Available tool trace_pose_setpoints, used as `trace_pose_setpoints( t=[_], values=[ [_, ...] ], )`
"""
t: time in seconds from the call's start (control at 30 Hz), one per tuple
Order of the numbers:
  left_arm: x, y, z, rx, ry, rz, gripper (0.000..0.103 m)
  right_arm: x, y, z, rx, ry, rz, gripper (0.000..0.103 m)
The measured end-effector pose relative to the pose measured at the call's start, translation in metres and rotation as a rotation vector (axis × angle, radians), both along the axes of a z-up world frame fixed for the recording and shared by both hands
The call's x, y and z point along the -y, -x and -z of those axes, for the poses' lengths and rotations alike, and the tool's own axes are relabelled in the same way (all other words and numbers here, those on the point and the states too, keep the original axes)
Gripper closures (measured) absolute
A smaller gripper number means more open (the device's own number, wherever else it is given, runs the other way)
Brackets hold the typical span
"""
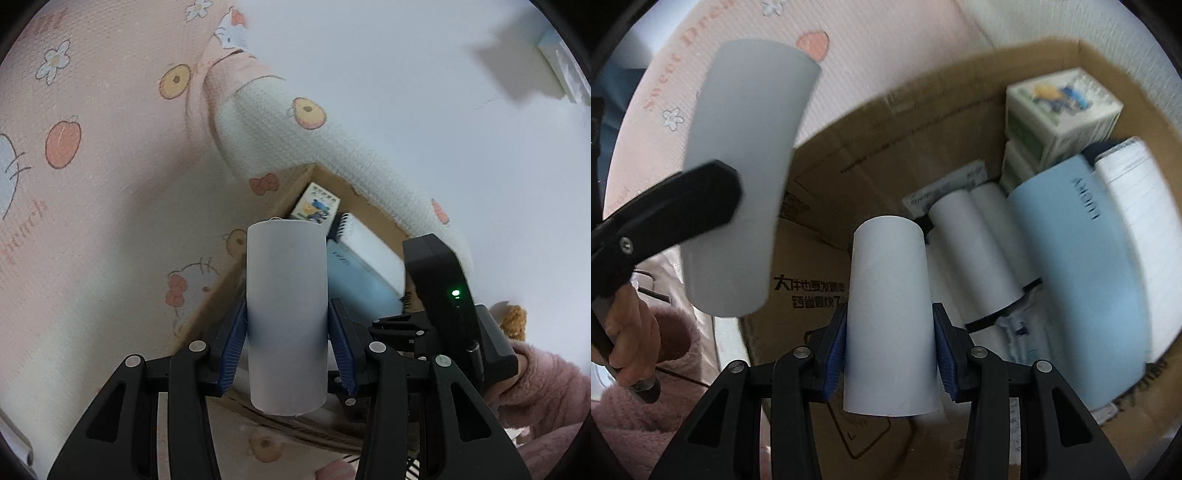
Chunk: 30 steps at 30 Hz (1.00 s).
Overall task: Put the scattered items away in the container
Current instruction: 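Carry both held tubes over to the cardboard box, then lower the right tool's tube into the box among the white rolls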
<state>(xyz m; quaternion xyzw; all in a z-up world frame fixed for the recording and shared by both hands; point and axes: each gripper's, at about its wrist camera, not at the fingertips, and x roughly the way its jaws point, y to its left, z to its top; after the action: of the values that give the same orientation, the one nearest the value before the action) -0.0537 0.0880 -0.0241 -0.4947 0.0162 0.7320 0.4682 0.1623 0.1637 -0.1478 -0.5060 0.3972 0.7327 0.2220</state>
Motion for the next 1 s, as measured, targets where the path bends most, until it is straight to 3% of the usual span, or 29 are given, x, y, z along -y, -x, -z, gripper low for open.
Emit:
trace_pose_setpoints(
  t=[0.23,0.73,1.0],
  values=[
    [0.005,0.010,0.003,0.010,-0.022,0.008,0.055,-0.010,0.008,0.029,0.056,0.058,-0.016,0.062],
    [0.008,0.014,0.002,0.009,-0.016,0.006,0.055,-0.021,0.027,0.061,0.080,0.157,-0.085,0.062],
    [0.005,0.011,0.002,0.011,0.000,0.022,0.055,-0.024,0.024,0.071,0.114,0.139,-0.083,0.062]
  ],
)
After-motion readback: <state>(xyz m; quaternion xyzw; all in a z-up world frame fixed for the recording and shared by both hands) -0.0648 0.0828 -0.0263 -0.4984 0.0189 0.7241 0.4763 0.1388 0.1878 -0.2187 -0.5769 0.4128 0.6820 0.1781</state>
